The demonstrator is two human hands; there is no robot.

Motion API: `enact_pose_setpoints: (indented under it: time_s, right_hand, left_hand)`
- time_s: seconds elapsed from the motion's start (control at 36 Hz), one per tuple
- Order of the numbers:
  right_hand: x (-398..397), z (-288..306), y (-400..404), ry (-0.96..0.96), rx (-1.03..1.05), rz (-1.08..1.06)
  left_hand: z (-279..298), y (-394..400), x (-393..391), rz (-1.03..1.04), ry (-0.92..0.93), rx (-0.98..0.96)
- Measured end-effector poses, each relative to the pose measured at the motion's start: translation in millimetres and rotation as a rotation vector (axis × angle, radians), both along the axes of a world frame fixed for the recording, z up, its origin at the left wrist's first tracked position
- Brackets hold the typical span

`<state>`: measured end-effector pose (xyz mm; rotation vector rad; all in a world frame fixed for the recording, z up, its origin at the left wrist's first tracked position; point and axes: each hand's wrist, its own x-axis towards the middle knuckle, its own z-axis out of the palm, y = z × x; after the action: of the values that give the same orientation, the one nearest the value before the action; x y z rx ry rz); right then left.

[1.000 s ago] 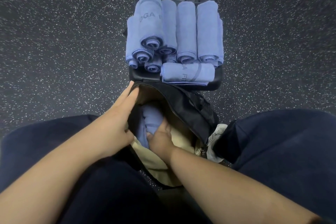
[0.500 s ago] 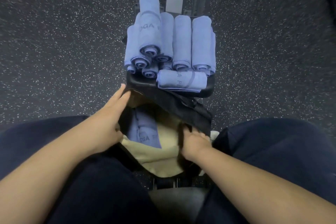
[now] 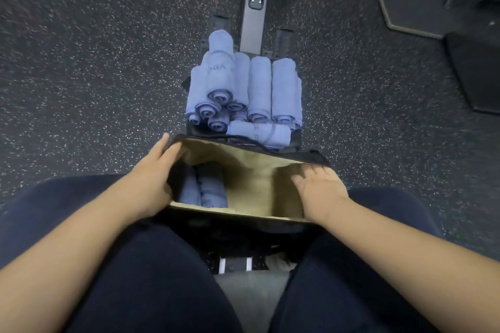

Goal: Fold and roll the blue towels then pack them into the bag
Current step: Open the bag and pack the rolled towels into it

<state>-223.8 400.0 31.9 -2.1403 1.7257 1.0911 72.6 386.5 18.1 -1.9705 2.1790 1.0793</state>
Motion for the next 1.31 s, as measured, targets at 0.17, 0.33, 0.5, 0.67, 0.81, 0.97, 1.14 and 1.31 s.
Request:
enact_pose_setpoints:
  time_s: [0.17, 0.33, 0.5, 0.67, 0.81, 0.97, 1.14, 1.31]
  right_hand:
    - [4, 18, -1, -0.031, -0.062, 0.070]
    - [2, 35, -22, -0.026, -0.094, 0.189]
    - [-1, 33, -41, -0.022, -0.129, 0.264]
    - [-11, 24, -47, -0.004, -0.120, 0.252]
    - [-14, 17, -54, -0.021, -0.096, 0.244]
    - [-13, 15, -68, -0.037, -0.088, 0.256]
    - [-14, 6, -73, -0.030, -0.103, 0.258]
    - [-4, 14, -74, -0.214, -0.183, 0.256]
  left_hand:
    - [0, 4, 10, 0.035, -0.027, -0.065]
    - [1, 4, 10, 0.078, -0.002, -0.054]
    - [0, 4, 12, 0.073, 0.008, -0.048]
    - [3, 1, 7, 0.056, 0.010, -0.040]
    - [2, -3, 7, 0.056, 0.036, -0.031]
    - [1, -3, 12, 0.055, 0.040, -0.007]
    - [0, -6, 9, 0.059, 0.064, -0.011]
    - [1, -7, 7, 0.094, 0.095, -0.012]
